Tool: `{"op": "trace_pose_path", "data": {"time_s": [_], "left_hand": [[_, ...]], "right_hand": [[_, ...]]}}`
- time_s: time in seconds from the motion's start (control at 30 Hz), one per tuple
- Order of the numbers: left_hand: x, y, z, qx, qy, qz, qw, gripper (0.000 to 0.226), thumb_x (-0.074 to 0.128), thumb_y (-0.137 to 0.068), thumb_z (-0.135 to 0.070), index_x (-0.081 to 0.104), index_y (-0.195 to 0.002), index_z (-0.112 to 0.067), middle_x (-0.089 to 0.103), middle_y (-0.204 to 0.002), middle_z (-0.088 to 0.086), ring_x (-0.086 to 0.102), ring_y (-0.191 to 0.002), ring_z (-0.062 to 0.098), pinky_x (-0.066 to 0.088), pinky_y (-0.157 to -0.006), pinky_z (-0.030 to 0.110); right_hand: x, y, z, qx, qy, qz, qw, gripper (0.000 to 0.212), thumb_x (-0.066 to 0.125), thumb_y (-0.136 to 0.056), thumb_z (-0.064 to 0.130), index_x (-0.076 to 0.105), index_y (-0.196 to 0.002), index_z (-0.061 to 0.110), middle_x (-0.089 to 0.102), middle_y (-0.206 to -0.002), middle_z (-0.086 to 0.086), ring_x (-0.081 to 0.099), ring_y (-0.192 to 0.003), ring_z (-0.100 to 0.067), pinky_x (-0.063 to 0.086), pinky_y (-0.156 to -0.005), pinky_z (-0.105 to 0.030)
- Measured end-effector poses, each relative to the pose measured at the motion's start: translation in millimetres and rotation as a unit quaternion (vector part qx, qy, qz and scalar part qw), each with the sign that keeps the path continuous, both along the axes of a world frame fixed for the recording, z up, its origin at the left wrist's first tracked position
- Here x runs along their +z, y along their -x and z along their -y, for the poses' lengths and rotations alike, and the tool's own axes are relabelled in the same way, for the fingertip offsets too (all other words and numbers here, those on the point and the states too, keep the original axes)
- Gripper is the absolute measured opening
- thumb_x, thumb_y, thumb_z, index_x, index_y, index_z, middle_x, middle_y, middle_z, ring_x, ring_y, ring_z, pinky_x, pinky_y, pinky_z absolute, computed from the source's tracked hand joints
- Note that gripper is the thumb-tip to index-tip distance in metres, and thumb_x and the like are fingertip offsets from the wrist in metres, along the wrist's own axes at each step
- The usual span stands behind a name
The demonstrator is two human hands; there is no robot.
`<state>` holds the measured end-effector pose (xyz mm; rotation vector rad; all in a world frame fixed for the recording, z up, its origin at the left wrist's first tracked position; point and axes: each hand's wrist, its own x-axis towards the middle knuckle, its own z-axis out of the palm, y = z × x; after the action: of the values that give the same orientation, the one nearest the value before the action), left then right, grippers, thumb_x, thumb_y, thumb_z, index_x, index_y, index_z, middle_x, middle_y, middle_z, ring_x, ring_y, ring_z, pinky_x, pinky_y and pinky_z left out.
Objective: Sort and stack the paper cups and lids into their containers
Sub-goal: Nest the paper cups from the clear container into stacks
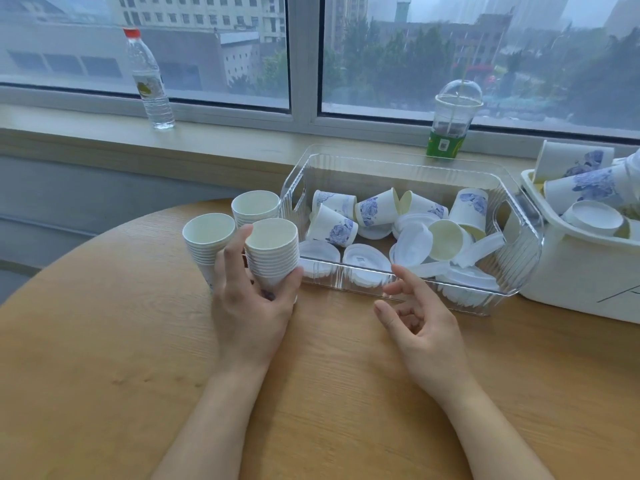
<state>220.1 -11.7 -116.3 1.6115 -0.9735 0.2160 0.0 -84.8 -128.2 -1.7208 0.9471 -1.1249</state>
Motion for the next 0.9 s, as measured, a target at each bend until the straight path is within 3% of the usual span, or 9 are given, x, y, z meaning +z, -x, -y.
{"op": "trace_pose_path", "data": {"time_s": [0.1, 0.2, 0.27, 0.37, 0.43, 0.53, 0.63, 0.77, 0.9], "left_hand": [[-2, -5, 0, 0.022, -0.004, 0.009, 1.000, 0.084, 0.094, -0.074, -0.027, 0.051, -0.145, -0.018, 0.056, -0.134, -0.006, 0.055, -0.119, 0.025, 0.053, -0.098, 0.047], [-2, -9, 0, 0.045, -0.010, 0.035, 0.998, 0.087, 0.094, -0.074, -0.023, 0.051, -0.148, -0.011, 0.057, -0.140, 0.009, 0.051, -0.130, 0.028, 0.047, -0.110, 0.052], [-1, -10, -1, 0.050, -0.016, 0.033, 0.998, 0.090, 0.093, -0.073, -0.022, 0.049, -0.151, -0.010, 0.053, -0.141, 0.014, 0.049, -0.132, 0.029, 0.044, -0.113, 0.049], [0, -11, -2, 0.064, -0.023, 0.042, 0.997, 0.093, 0.093, -0.074, -0.024, 0.047, -0.154, -0.010, 0.053, -0.138, 0.015, 0.050, -0.129, 0.031, 0.043, -0.112, 0.049], [-1, -13, -2, 0.081, -0.027, 0.066, 0.994, 0.092, 0.092, -0.074, -0.028, 0.048, -0.153, -0.011, 0.057, -0.137, 0.013, 0.053, -0.125, 0.035, 0.043, -0.106, 0.050], [-2, -14, -2, 0.124, -0.042, 0.088, 0.987, 0.090, 0.093, -0.073, -0.035, 0.052, -0.150, -0.014, 0.062, -0.138, 0.007, 0.052, -0.122, 0.033, 0.039, -0.097, 0.047], [-2, -15, -4, 0.156, -0.055, 0.106, 0.980, 0.089, 0.094, -0.070, -0.040, 0.055, -0.147, -0.017, 0.064, -0.140, 0.001, 0.048, -0.125, 0.029, 0.036, -0.094, 0.046], [0, -15, -6, 0.181, -0.056, 0.100, 0.977, 0.086, 0.091, -0.071, -0.036, 0.055, -0.147, -0.017, 0.066, -0.135, 0.001, 0.048, -0.123, 0.027, 0.037, -0.091, 0.046], [2, -16, -8, 0.197, -0.062, 0.096, 0.974, 0.088, 0.089, -0.070, -0.032, 0.053, -0.148, -0.015, 0.060, -0.144, 0.005, 0.050, -0.123, 0.033, 0.040, -0.092, 0.049]], "right_hand": [[-2, 0, 2, -0.038, 0.050, -0.041, 0.997, 0.047, 0.074, -0.096, 0.019, 0.062, -0.139, 0.035, 0.066, -0.105, 0.013, 0.065, -0.085, -0.012, 0.052, -0.075, -0.020], [-2, -2, -1, -0.098, 0.151, -0.164, 0.970, 0.049, 0.071, -0.097, 0.020, 0.060, -0.144, 0.028, 0.062, -0.108, 0.016, 0.061, -0.096, -0.008, 0.047, -0.089, -0.018], [-2, -3, -3, -0.133, 0.215, -0.233, 0.939, 0.051, 0.074, -0.094, 0.021, 0.061, -0.144, 0.024, 0.059, -0.112, 0.013, 0.053, -0.107, -0.010, 0.038, -0.098, -0.025], [1, -1, -2, -0.178, 0.274, -0.266, 0.907, 0.047, 0.078, -0.090, 0.019, 0.069, -0.136, 0.022, 0.056, -0.119, 0.007, 0.051, -0.113, -0.021, 0.031, -0.100, -0.031], [2, -1, 0, -0.188, 0.284, -0.261, 0.903, 0.039, 0.075, -0.093, 0.021, 0.071, -0.132, 0.023, 0.056, -0.126, 0.006, 0.050, -0.120, -0.024, 0.032, -0.105, -0.037], [-2, -1, 3, -0.156, 0.283, -0.260, 0.910, 0.046, 0.066, -0.090, 0.026, 0.068, -0.135, 0.020, 0.057, -0.135, 0.006, 0.047, -0.136, -0.023, 0.028, -0.121, -0.052], [-4, -2, 5, -0.137, 0.278, -0.259, 0.915, 0.049, 0.064, -0.091, 0.027, 0.065, -0.140, 0.020, 0.059, -0.140, 0.006, 0.043, -0.145, -0.019, 0.015, -0.129, -0.047], [-2, -2, 3, -0.135, 0.272, -0.250, 0.919, 0.050, 0.064, -0.091, 0.027, 0.065, -0.140, 0.019, 0.060, -0.139, 0.004, 0.044, -0.143, -0.020, 0.026, -0.124, -0.045], [-3, -3, 4, -0.136, 0.269, -0.255, 0.919, 0.050, 0.064, -0.090, 0.028, 0.065, -0.140, 0.020, 0.060, -0.139, 0.005, 0.045, -0.141, -0.021, 0.028, -0.122, -0.043]]}}
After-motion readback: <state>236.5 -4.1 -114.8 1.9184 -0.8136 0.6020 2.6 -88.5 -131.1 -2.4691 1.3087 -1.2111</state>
